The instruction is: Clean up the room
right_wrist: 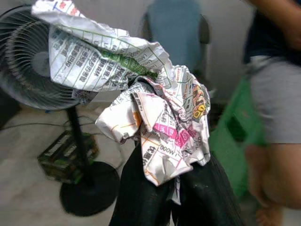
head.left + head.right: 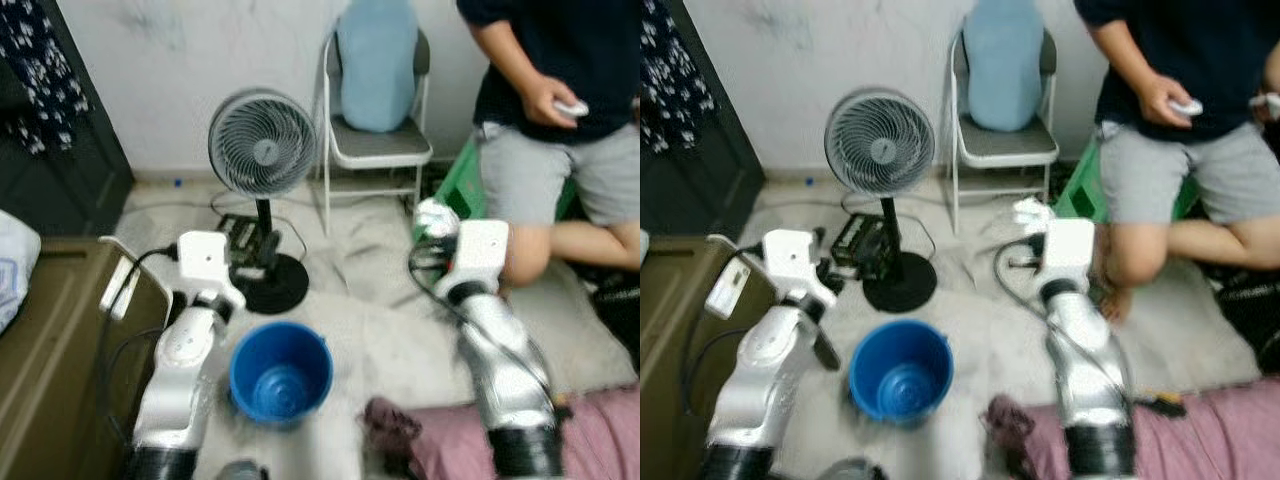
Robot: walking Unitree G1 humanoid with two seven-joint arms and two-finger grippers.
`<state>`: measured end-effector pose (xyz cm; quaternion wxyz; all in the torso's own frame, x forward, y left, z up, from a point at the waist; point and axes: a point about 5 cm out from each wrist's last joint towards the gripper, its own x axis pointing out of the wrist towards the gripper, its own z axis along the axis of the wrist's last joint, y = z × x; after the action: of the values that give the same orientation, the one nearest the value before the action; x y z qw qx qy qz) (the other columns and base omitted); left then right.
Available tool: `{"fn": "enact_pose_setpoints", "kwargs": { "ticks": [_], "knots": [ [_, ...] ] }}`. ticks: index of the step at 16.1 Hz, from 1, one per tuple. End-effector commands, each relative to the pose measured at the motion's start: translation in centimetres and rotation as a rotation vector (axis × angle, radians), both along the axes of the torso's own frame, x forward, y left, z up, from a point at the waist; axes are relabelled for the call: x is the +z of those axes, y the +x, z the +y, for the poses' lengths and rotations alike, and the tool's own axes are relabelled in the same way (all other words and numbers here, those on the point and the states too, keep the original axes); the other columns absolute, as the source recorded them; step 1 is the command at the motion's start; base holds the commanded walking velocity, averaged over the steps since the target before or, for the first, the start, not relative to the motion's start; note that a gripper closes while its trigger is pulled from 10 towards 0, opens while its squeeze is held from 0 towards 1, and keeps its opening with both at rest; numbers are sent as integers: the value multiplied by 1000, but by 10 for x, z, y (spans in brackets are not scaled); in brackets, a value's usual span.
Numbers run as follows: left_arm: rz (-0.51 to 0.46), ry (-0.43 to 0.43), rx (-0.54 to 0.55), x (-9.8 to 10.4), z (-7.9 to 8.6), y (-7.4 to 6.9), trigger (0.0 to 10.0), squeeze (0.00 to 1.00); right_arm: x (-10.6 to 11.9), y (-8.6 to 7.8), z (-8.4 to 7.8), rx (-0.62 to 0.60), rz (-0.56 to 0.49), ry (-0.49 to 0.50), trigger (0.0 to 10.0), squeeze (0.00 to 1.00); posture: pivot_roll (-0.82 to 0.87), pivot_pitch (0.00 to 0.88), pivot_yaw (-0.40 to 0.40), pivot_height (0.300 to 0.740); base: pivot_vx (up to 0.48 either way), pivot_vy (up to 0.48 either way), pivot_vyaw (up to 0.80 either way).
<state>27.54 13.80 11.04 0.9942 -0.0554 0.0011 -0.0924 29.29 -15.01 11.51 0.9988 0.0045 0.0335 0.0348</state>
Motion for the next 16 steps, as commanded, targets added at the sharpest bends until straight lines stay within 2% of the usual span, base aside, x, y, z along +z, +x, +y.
{"fn": "enact_pose_setpoints", "kwargs": {
  "ticks": [1,7,13,16],
  "knots": [
    [-22,13,14,5,0,2,10000,0,4,3,-2,3,-15,-12,10000,0,-62,45,-50,740,0,0,0],
    [-20,21,61,5,5,4,10000,0,6,7,3,15,-24,-10,10000,0,-49,44,-54,740,0,0,745],
    [-29,39,58,7,8,7,10000,0,4,13,5,18,-26,-6,10000,0,-30,22,-60,740,0,0,800],
    [-32,56,63,5,15,8,10000,0,4,18,7,16,-24,-15,10000,0,-21,0,-73,740,0,0,0]
  ]
}}
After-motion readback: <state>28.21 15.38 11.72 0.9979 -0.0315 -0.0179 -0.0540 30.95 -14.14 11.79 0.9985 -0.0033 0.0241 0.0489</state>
